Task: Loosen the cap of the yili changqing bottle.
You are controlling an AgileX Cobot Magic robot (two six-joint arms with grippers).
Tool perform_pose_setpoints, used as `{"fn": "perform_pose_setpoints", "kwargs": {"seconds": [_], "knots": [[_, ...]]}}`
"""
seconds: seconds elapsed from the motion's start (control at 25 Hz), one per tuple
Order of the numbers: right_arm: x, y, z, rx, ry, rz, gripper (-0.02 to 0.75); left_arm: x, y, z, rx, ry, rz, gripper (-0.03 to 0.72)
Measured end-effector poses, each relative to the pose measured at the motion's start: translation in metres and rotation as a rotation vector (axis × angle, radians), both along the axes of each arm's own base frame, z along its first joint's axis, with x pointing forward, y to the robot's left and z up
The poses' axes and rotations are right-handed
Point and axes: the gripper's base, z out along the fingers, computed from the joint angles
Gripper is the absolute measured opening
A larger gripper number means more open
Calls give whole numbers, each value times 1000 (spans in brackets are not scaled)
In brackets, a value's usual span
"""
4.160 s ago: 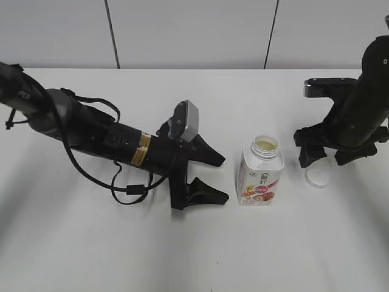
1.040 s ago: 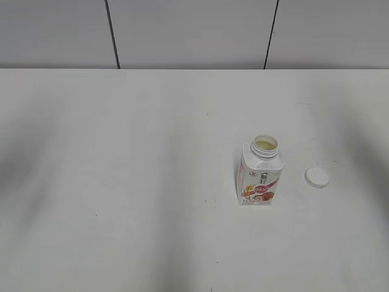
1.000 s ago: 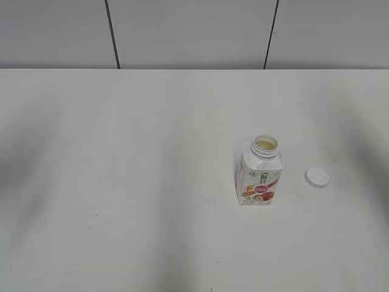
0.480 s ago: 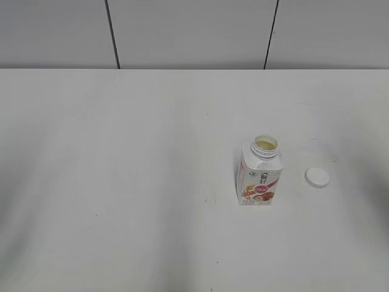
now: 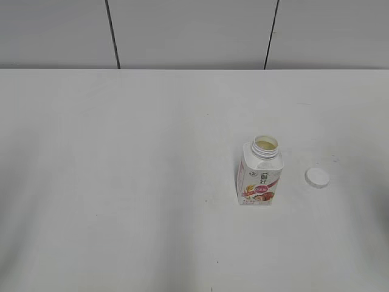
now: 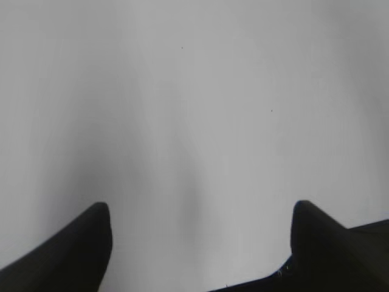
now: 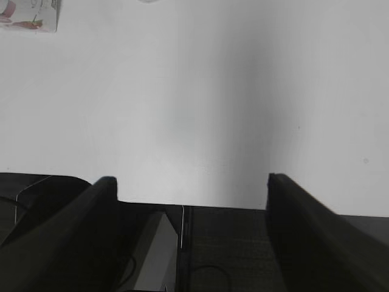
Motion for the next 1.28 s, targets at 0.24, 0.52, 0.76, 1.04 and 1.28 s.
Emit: {"fn": "perform_pose_setpoints", "kwargs": {"seconds": [0.24, 0.52, 0.76, 1.04, 1.28], "knots": [[-28, 0, 4, -1, -108, -2, 587, -5, -2, -3, -60, -101, 2, 552], [-52, 0, 6, -1, -163, 3, 587, -19, 0, 4, -36, -28, -1, 552], [-70, 1, 11, 0, -197, 8, 587, -29, -1, -4, -49, 57, -5, 552], [-79, 1, 12, 1, -222, 9, 587, -53, 1, 4, -84, -94, -8, 546], [-84, 2, -7, 10, -179, 10, 587, -85, 5, 10, -119, -298, -5, 544]]}}
